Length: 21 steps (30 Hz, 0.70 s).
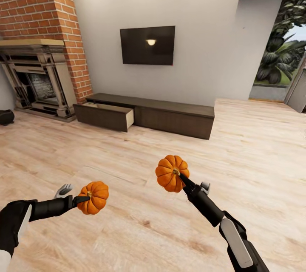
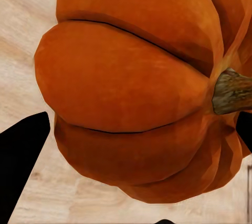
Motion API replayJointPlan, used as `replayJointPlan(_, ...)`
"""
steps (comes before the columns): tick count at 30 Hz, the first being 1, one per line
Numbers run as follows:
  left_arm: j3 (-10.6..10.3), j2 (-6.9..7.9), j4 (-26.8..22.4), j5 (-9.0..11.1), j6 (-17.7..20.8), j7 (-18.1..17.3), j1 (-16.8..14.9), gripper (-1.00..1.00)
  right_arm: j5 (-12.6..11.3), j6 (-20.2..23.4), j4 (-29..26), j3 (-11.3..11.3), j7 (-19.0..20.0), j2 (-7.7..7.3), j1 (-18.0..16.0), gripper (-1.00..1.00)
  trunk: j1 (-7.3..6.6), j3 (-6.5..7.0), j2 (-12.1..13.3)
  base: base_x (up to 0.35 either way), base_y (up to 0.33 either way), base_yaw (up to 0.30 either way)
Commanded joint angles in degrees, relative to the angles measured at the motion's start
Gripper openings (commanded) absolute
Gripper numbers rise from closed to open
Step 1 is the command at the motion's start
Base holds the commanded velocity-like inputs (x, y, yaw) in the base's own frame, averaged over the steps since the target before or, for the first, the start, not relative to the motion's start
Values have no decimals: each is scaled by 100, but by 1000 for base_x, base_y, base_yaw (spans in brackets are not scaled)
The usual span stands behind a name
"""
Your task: Place each of the two pumpkins and all three candles from the living room inside a cabinet in the living room (use any cabinet), then make sure every cabinet is closed, and position the cauldron so it is next to a table in the living room.
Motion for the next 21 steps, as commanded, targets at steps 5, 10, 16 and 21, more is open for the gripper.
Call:
replayJointPlan(5, 1, 0, -2, 37, 18, 3, -1, -100, -35, 15, -3, -1, 12, 0, -2, -100, 0, 5, 0, 323, -74, -24)
replayJointPlan(10, 1, 0, -2, 37, 18, 3, -1, -100, -35, 15, -3, -1, 12, 0, 1, -100, 0, 5, 0, 324, -53, -2)
replayJointPlan(16, 1, 0, -1, 37, 18, 3, -1, -100, -32, 15, -3, -1, 11, 0, 0, -100, 0, 6, 0, 323, -5, 0)
replayJointPlan(21, 1, 0, -1, 37, 23, 3, -1, -100, -30, -58, -3, -1, -1, 0, -1, -100, 0, 6, 0, 323, 0, 0)
